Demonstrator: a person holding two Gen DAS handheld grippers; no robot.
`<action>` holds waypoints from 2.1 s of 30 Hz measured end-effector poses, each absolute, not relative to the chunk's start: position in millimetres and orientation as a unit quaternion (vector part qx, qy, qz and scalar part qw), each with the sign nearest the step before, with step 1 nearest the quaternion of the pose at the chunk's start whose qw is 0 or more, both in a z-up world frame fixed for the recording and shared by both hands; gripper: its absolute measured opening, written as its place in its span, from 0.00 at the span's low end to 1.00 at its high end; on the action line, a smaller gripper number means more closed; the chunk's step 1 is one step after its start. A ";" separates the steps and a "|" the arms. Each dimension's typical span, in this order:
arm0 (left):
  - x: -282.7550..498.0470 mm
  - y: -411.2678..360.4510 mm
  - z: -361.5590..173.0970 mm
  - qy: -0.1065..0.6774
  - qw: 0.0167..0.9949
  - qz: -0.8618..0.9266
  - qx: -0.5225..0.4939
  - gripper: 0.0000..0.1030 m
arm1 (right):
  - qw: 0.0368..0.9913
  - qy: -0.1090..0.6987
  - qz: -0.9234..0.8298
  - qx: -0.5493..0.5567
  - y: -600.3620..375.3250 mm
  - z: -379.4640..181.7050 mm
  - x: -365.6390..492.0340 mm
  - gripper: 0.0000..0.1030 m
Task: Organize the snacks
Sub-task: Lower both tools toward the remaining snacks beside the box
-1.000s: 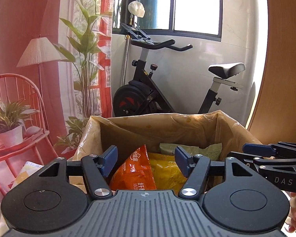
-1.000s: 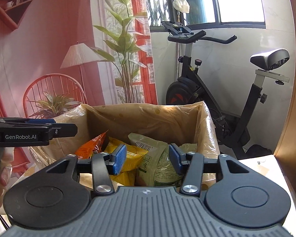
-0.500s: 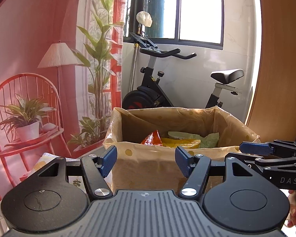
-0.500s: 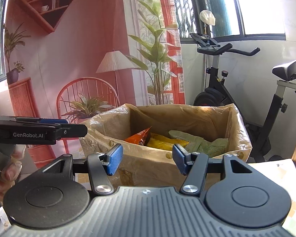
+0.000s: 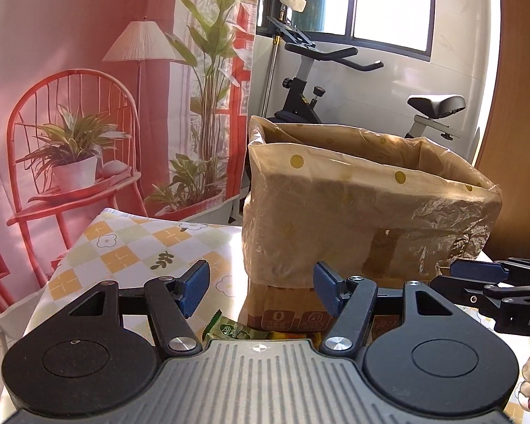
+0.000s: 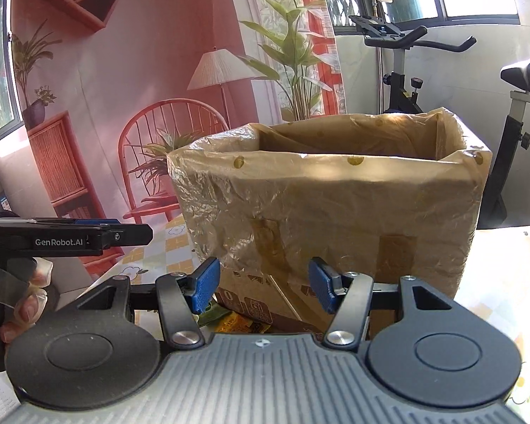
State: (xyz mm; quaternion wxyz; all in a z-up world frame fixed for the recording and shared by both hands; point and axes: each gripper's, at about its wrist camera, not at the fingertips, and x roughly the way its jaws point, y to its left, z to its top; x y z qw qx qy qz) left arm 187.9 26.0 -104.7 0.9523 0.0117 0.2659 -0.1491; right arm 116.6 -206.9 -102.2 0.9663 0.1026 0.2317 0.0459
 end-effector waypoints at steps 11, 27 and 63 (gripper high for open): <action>199.0 29.6 -142.6 0.304 0.940 -0.150 0.027 0.65 | 0.948 0.285 0.024 0.140 -230.2 -154.9 116.5 0.58; 217.1 27.8 -194.8 0.355 0.918 -0.180 0.009 0.57 | 0.927 0.367 -0.017 0.075 -244.5 -206.1 132.6 0.59; 217.0 23.8 -217.1 0.370 0.907 -0.201 0.001 0.56 | 0.936 0.351 0.005 0.042 -243.4 -205.2 129.4 0.69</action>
